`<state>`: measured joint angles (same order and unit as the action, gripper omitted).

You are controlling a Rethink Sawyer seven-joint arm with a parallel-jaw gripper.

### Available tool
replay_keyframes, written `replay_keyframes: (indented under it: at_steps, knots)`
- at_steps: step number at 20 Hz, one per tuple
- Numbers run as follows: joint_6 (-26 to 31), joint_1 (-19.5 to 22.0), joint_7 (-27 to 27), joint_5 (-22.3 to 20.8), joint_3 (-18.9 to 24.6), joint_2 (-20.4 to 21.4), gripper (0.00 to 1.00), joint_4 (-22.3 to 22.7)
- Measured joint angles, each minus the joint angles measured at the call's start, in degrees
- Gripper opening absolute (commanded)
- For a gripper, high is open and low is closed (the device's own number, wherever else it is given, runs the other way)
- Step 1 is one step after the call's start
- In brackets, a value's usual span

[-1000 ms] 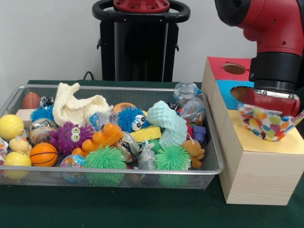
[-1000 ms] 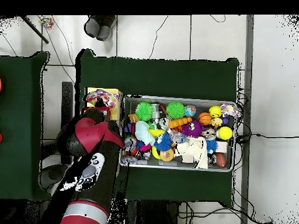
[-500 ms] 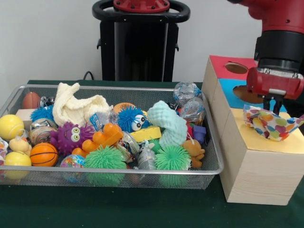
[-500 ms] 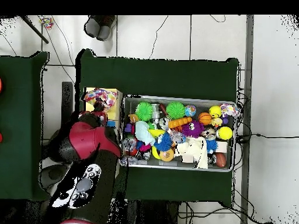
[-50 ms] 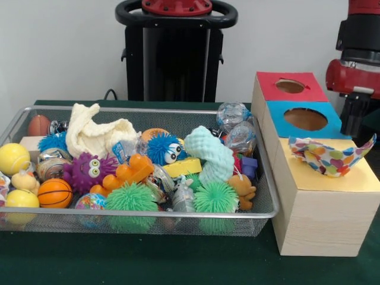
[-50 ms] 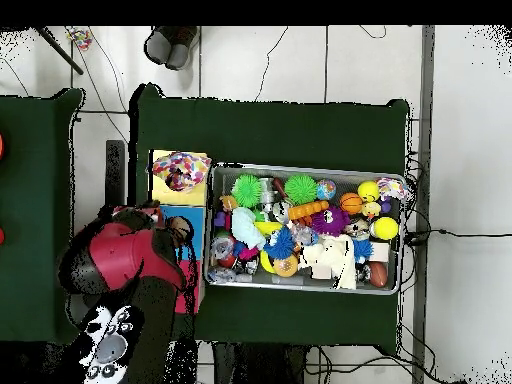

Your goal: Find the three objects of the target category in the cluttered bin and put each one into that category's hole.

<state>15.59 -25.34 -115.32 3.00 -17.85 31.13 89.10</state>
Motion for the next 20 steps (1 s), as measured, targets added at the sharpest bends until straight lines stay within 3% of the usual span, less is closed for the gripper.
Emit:
replay_keyframes:
  at_steps: [10,20]
  knots:
    - [1.6,-1.6,0.0,0.4,2.4,1.8,0.0,5.4]
    - [1.7,1.2,0.0,0.4,5.1,4.1,0.0,7.8]
